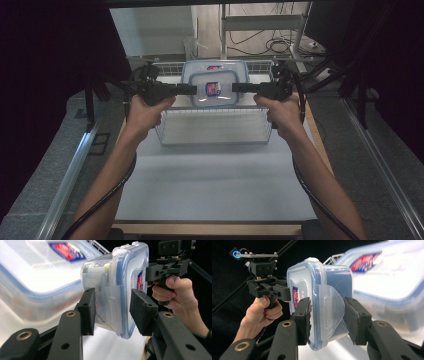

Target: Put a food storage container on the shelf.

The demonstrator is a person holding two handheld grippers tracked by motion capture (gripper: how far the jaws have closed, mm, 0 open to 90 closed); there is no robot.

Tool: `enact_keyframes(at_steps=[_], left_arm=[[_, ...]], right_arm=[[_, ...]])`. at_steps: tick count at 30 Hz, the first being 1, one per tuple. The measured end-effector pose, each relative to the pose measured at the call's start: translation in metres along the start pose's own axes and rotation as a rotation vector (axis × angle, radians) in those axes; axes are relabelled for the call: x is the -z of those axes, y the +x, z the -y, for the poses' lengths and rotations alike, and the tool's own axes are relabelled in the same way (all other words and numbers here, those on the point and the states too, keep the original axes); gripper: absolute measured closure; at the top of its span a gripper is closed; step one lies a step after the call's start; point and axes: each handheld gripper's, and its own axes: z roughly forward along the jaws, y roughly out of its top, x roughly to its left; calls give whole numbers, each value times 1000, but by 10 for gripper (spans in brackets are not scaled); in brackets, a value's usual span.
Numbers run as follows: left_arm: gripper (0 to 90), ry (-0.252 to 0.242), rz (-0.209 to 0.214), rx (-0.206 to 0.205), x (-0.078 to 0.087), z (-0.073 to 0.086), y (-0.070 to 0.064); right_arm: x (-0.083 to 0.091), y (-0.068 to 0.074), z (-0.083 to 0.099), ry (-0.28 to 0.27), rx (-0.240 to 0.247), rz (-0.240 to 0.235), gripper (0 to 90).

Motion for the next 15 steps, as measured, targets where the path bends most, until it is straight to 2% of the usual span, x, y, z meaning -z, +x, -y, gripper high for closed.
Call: enact_keyframes(at_steps=[4, 7, 15], left_arm=[[569, -14, 3, 5, 0, -15, 6], [569, -23, 0, 24, 0, -23, 11], [569, -64, -8, 66, -2, -35, 24]], right_arm=[[-2, 0, -14, -6, -9, 11, 580], [-5, -2, -23, -11, -14, 18, 580], [-15, -14, -38, -27, -42, 17, 580]])
